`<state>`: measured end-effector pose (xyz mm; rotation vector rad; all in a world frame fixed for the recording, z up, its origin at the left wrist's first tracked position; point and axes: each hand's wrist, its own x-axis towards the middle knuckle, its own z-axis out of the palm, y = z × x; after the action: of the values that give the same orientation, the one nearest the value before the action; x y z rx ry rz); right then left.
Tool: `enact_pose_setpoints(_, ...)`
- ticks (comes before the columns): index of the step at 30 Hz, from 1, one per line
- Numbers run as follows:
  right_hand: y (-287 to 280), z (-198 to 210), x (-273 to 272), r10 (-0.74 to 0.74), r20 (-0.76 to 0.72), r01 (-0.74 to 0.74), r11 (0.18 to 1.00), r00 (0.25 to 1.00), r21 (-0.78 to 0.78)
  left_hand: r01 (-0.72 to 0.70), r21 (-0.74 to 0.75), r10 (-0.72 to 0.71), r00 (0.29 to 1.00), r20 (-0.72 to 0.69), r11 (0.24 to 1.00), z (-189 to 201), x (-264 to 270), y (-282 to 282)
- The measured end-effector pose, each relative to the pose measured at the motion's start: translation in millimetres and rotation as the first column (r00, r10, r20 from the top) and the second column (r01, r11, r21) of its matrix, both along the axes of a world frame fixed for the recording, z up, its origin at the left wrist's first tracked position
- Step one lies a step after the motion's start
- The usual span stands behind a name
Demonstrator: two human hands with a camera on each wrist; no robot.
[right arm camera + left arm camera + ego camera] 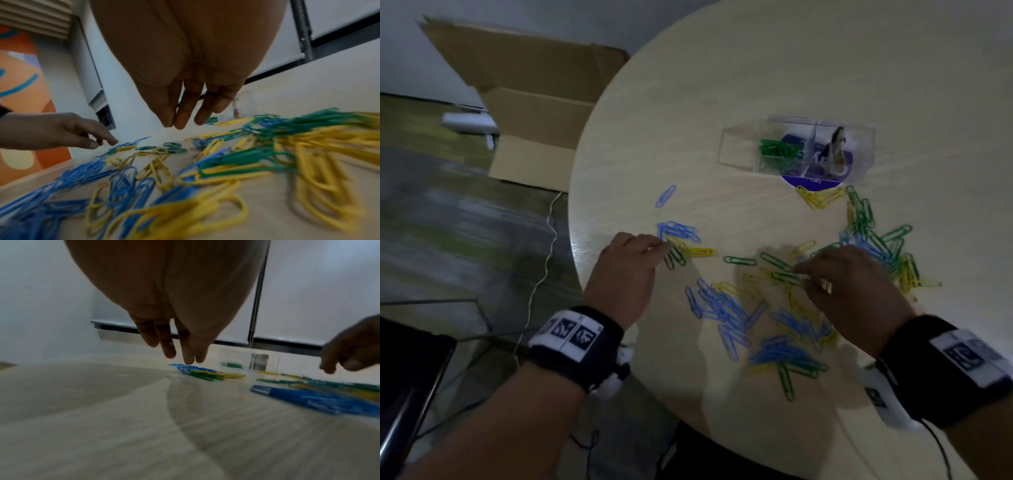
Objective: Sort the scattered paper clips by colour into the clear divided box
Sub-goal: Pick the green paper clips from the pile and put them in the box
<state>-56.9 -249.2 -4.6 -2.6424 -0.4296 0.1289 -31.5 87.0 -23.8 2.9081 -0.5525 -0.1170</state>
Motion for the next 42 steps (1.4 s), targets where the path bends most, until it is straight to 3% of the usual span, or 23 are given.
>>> enact_pose_setpoints(4,19,-5,20,0.004,-0.047,-0.006,0.998,0.999,-0.056,0.058,0.111,-0.059,0.998,0.005,0.992,-8,-5,2)
enact_pose_setpoints(11,42,-14,47,-0.075,-0.174,0.039,0.979,0.982,-0.199,-0.003,0.041,0.002,1.0,0.031,0.999,-5,-9,2)
enact_pose_setpoints(20,43,-17,55,-0.152,-0.312,0.111,0.983,0.938,-0.144,-0.131,-0.057,0.129,0.991,-0.039,0.99,1,21,28)
enact_pose_setpoints(22,45,-13,55,-0.134,-0.302,0.097,0.986,0.944,-0.133,-0.092,-0.072,0.092,0.996,0.004,0.993,6,21,27)
enact_pose_setpoints(25,53,-6,56,-0.115,-0.268,0.104,0.993,0.956,-0.055,0.138,-0.087,-0.138,0.99,0.005,0.987,6,12,17)
enact_pose_setpoints(27,62,-4,58,-0.091,-0.265,0.091,0.996,0.96,-0.014,0.217,-0.038,-0.216,0.976,0.012,0.976,1,5,13)
enact_pose_setpoints(32,80,-10,58,0.065,-0.352,-0.113,0.987,0.934,-0.116,0.219,-0.006,-0.219,0.976,0.021,0.976,-1,3,15)
enact_pose_setpoints(39,86,-10,55,0.029,-0.379,-0.072,0.993,0.925,-0.099,0.273,0.001,-0.272,0.958,-0.097,0.962,6,12,10)
enact_pose_setpoints(42,85,-10,56,0.037,-0.378,-0.074,0.994,0.925,-0.084,0.195,-0.04,-0.199,0.959,-0.201,0.98,8,14,6)
